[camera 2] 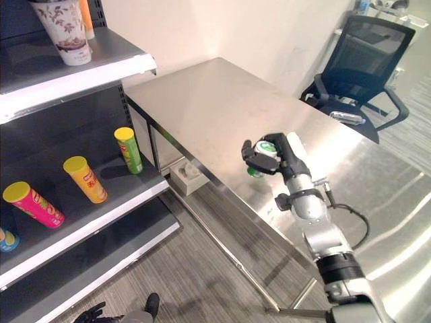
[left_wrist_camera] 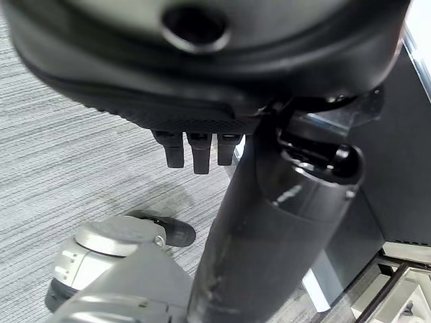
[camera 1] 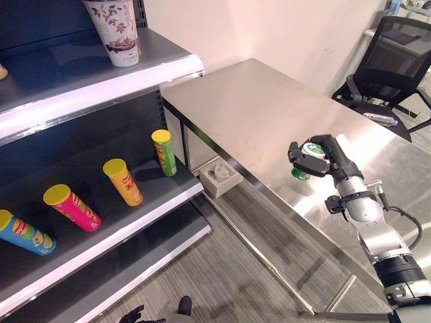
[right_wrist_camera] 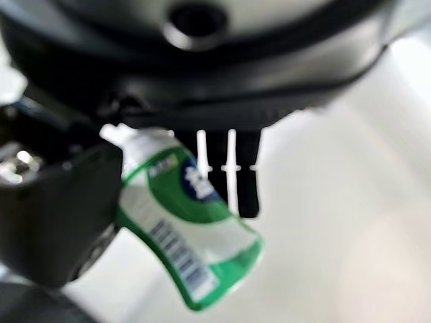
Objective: Put the goods on the table back onto the shelves and tidy them up.
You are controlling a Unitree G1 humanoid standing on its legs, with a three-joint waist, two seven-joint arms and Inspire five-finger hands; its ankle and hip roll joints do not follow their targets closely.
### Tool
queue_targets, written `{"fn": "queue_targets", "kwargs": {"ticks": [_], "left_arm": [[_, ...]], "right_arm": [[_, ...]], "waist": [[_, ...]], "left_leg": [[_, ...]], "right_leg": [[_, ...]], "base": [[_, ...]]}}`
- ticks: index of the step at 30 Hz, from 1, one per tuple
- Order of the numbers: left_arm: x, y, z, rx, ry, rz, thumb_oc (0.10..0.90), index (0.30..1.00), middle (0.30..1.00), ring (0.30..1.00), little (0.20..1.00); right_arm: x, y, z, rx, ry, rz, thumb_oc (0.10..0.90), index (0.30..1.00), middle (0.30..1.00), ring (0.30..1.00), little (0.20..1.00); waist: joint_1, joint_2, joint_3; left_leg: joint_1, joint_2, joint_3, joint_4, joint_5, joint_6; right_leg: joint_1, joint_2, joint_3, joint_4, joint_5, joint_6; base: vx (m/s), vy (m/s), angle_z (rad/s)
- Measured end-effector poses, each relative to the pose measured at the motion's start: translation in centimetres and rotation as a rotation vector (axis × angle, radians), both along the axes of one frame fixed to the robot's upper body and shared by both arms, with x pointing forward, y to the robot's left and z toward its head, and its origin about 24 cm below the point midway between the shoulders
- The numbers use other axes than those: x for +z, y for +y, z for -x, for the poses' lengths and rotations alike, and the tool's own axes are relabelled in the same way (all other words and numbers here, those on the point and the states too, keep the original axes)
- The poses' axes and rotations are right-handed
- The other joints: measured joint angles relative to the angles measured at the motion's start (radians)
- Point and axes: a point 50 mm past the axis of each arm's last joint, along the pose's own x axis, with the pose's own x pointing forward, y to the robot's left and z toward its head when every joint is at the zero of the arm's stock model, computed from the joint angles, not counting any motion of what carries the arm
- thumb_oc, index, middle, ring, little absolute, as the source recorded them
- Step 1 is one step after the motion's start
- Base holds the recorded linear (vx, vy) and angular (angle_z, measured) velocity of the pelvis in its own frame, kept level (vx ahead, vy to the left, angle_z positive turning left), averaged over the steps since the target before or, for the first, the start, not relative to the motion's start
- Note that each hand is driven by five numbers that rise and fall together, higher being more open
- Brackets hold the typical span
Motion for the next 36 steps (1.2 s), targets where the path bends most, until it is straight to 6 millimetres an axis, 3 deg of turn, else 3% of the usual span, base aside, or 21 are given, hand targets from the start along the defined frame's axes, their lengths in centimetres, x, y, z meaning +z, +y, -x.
{"fn": "queue_targets", "kwargs": {"ticks": [8,13,17,19,20,22,23,24,25,26,27,28,30,34,35,36], "left_arm": [[0.0,0.0,-0.2,0.003,-0.004,-0.008,0.800,0.900,0.900,0.900,0.900],[0.0,0.0,-0.4,0.005,-0.006,-0.011,0.800,0.900,0.900,0.900,0.900],[0.1,-0.4,-0.9,0.002,-0.023,-0.002,0.800,0.900,0.900,0.900,0.900],[0.3,-0.5,-1.7,-0.002,-0.052,0.001,0.800,0.900,0.900,0.900,0.900],[0.4,-0.6,-1.9,-0.004,-0.062,0.002,0.800,0.900,0.900,0.900,0.900],[0.5,-0.8,-2.4,-0.003,-0.081,0.009,0.800,0.900,0.900,0.900,0.900],[0.2,-0.3,-1.2,0.028,-0.042,0.003,0.800,0.900,0.900,0.900,0.900],[0.1,0.1,-0.4,0.042,-0.015,-0.006,0.800,0.900,0.900,0.900,0.900],[0.0,0.2,0.4,0.049,0.016,-0.007,0.800,0.900,0.900,0.900,0.900],[-0.4,-0.2,1.5,0.054,0.054,0.011,0.800,0.900,0.900,0.900,0.900],[-0.7,-0.9,2.4,0.050,0.074,0.028,0.800,0.900,0.900,0.900,0.900],[-0.8,-1.1,2.6,0.049,0.078,0.034,0.800,0.900,0.900,0.900,0.900],[-0.3,-0.1,1.0,0.037,0.042,0.004,0.800,0.900,0.900,0.900,0.900],[0.5,0.2,-1.3,0.019,-0.057,-0.010,0.800,0.900,0.900,0.900,0.900],[0.1,-0.3,-1.7,0.030,-0.027,0.017,0.800,0.900,0.900,0.900,0.900],[-0.8,-2.3,-0.5,0.041,0.026,0.073,0.800,0.900,0.900,0.900,0.900]], "right_arm": [[9.5,5.9,2.8,0.267,-0.465,0.133,0.400,0.300,0.300,0.300,0.300],[13.0,8.6,3.2,0.364,-0.606,0.166,0.400,0.300,0.300,0.300,0.300],[14.7,11.0,3.5,0.458,-0.660,0.196,0.400,0.300,0.300,0.300,0.300],[15.6,11.8,3.9,0.503,-0.699,0.219,0.400,0.300,0.300,0.300,0.300],[15.8,11.8,3.9,0.508,-0.704,0.220,0.400,0.300,0.300,0.300,0.300],[16.0,11.8,3.8,0.510,-0.699,0.231,0.400,0.300,0.300,0.300,0.300],[15.6,12.5,3.9,0.542,-0.690,0.234,0.400,0.300,0.300,0.300,0.300],[15.3,12.9,3.8,0.557,-0.680,0.235,0.400,0.300,0.300,0.300,0.300],[15.2,13.0,3.8,0.564,-0.670,0.244,0.400,0.300,0.300,0.300,0.300],[15.2,12.8,3.8,0.557,-0.665,0.257,0.400,0.300,0.300,0.300,0.300],[15.3,12.6,3.8,0.548,-0.667,0.270,0.400,0.300,0.300,0.300,0.300],[15.5,12.5,3.9,0.541,-0.684,0.254,0.400,0.300,0.300,0.300,0.300],[15.5,12.6,3.8,0.541,-0.684,0.242,0.400,0.300,0.300,0.300,0.300],[15.5,12.6,3.8,0.541,-0.683,0.241,0.400,0.300,0.300,0.300,0.300],[14.2,10.6,2.8,0.480,-0.633,0.196,0.400,0.300,0.300,0.300,0.300],[11.5,8.6,1.5,0.383,-0.518,0.121,0.400,0.300,0.300,0.300,0.300]], "waist": [[0.004,0.000,0.000],[0.035,0.012,0.005],[0.070,0.053,0.031],[0.087,0.102,0.051],[0.088,0.116,0.058],[0.090,0.133,0.062],[0.110,0.108,0.075],[0.112,0.075,0.084],[0.105,0.052,0.082],[0.088,0.052,0.076],[0.065,0.082,0.055],[0.045,0.094,0.044],[0.068,0.063,0.045],[0.071,0.063,0.043],[0.041,0.039,0.038],[0.011,0.041,0.020]], "left_leg": [[0.003,0.025,-0.002,0.000,0.006,-0.012],[-0.006,0.066,-0.021,0.001,0.021,-0.038],[-0.015,0.090,-0.044,0.027,0.035,-0.058],[-0.068,0.109,-0.071,0.047,0.075,-0.088],[-0.095,0.108,-0.067,0.059,0.102,-0.075],[-0.114,0.122,-0.020,0.039,0.119,-0.114],[-0.116,0.156,0.172,0.066,0.003,-0.023],[-0.123,0.152,0.190,0.113,0.004,-0.028],[-0.120,0.153,0.191,0.157,-0.001,-0.031],[-0.096,0.159,0.191,0.212,0.005,-0.044],[-0.052,0.169,0.177,0.183,0.043,-0.070],[-0.027,0.167,0.174,0.130,0.015,-0.066],[-0.038,0.153,0.178,0.117,0.015,-0.065],[-0.038,0.156,0.173,0.117,0.014,-0.063],[-0.018,0.050,0.199,0.106,-0.039,-0.049],[0.034,-0.042,0.282,0.174,-0.101,0.040]], "right_leg": [[0.012,0.026,0.003,0.000,-0.008,-0.012],[0.013,0.077,-0.003,0.000,-0.025,-0.033],[0.027,0.108,-0.017,-0.001,-0.036,-0.044],[0.041,0.160,-0.032,0.000,-0.076,-0.063],[0.041,0.179,-0.024,0.001,-0.086,-0.077],[0.037,0.186,-0.043,-0.007,-0.096,-0.106],[0.029,0.159,-0.084,-0.008,-0.081,-0.143],[0.031,0.133,-0.078,-0.006,-0.078,-0.140],[0.030,0.109,-0.089,-0.001,-0.070,-0.128],[0.052,0.095,-0.102,0.001,-0.070,-0.107],[0.068,0.110,-0.116,0.001,-0.070,-0.079],[0.070,0.115,-0.127,0.000,-0.071,-0.062],[0.044,0.101,-0.116,0.000,-0.060,-0.058],[0.047,0.102,-0.114,0.000,-0.064,-0.054],[0.120,0.028,-0.250,0.016,-0.048,0.042],[0.212,-0.035,-0.291,0.099,-0.046,0.047]], "base": [[-0.04,-0.102,0.00],[-0.08,-0.193,0.06],[-0.06,-0.169,0.23],[-0.18,-0.084,1.02],[-0.24,-0.082,1.31],[-0.16,-0.047,0.72],[-0.12,-0.028,0.27],[-0.07,-0.007,0.16],[-0.04,-0.001,0.30],[0.00,0.005,0.58],[0.00,0.000,0.70],[0.00,0.000,0.40],[0.00,0.000,0.00],[0.05,0.265,0.17],[0.10,0.651,1.55],[-0.01,0.246,2.44]]}}
